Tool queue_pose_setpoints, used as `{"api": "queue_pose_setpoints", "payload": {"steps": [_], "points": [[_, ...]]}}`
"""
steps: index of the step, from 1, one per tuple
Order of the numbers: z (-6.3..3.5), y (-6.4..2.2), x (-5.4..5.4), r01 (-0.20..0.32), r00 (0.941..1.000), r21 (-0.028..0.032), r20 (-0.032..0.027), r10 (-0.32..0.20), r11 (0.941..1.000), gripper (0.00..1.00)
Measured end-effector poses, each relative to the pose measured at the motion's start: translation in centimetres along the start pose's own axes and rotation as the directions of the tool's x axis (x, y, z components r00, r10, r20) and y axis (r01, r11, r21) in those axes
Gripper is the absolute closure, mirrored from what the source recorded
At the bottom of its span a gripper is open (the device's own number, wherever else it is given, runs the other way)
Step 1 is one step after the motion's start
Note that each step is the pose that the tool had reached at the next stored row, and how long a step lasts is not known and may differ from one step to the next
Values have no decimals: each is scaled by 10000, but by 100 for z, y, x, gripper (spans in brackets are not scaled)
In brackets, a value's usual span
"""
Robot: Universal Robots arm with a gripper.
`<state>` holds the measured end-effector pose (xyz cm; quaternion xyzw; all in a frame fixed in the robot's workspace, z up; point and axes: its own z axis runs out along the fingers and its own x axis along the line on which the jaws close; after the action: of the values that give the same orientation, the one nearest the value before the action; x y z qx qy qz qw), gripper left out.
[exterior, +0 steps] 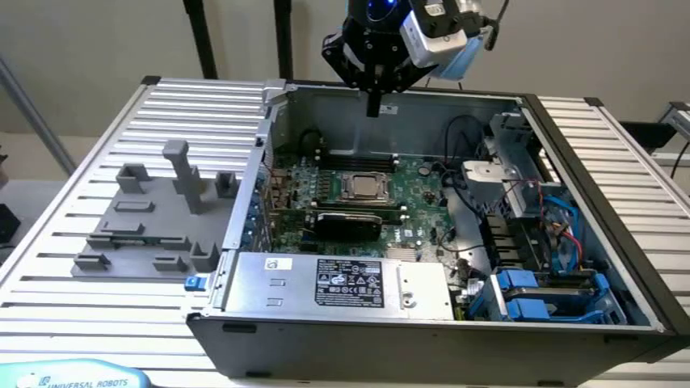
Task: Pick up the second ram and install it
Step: 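Reach for the second ram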
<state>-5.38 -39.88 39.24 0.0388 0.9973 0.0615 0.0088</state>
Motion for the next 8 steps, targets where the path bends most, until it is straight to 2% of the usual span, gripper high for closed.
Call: {"api": "queue_pose_setpoints", "payload": {"steps": [8], "points": [[-8,-31,361,1,10000,0,1,-1,10000,89]]}}
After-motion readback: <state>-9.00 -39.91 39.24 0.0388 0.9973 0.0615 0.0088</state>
